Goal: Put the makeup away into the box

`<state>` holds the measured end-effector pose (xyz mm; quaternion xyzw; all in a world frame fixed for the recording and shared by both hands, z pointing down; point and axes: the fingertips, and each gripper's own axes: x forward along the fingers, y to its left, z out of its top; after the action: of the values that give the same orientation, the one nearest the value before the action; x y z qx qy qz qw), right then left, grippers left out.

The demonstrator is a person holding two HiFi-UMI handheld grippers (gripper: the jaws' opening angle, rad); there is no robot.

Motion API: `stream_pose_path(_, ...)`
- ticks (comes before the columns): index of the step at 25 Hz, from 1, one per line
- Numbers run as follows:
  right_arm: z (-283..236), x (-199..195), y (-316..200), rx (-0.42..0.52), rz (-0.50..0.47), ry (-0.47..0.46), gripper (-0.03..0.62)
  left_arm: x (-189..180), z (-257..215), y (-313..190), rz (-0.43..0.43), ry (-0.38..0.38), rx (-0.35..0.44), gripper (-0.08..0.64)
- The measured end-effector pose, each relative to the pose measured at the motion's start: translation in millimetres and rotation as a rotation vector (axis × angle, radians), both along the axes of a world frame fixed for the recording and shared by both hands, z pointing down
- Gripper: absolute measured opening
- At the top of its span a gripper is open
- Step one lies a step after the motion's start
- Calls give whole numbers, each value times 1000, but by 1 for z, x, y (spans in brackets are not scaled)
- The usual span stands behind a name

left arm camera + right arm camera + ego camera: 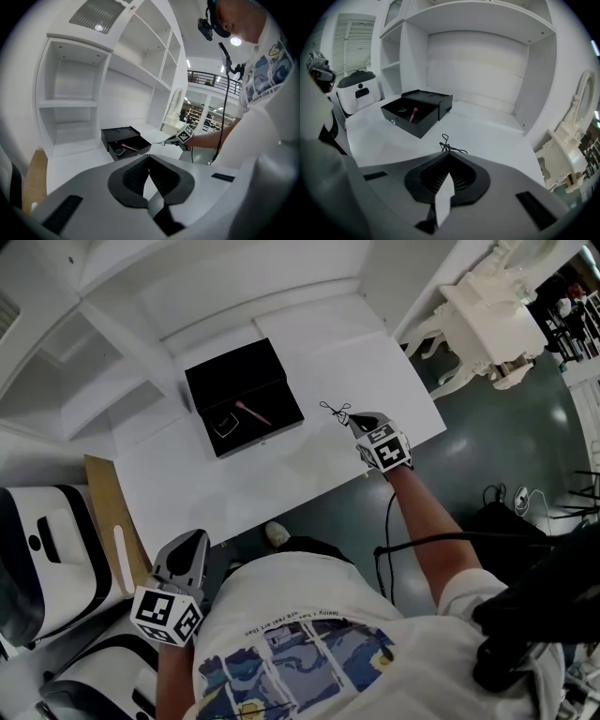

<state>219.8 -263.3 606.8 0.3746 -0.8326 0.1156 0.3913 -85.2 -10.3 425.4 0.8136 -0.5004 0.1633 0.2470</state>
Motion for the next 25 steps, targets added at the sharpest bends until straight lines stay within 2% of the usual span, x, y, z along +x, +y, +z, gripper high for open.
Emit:
stream_pose_path(10, -23, -11, -7, 55, -13, -28, 23, 0, 2, -3, -1, 4, -1, 14)
stream_pose_path(25, 31, -3, 19, -34, -36, 39, 23, -5, 4, -2, -1, 3, -14, 14)
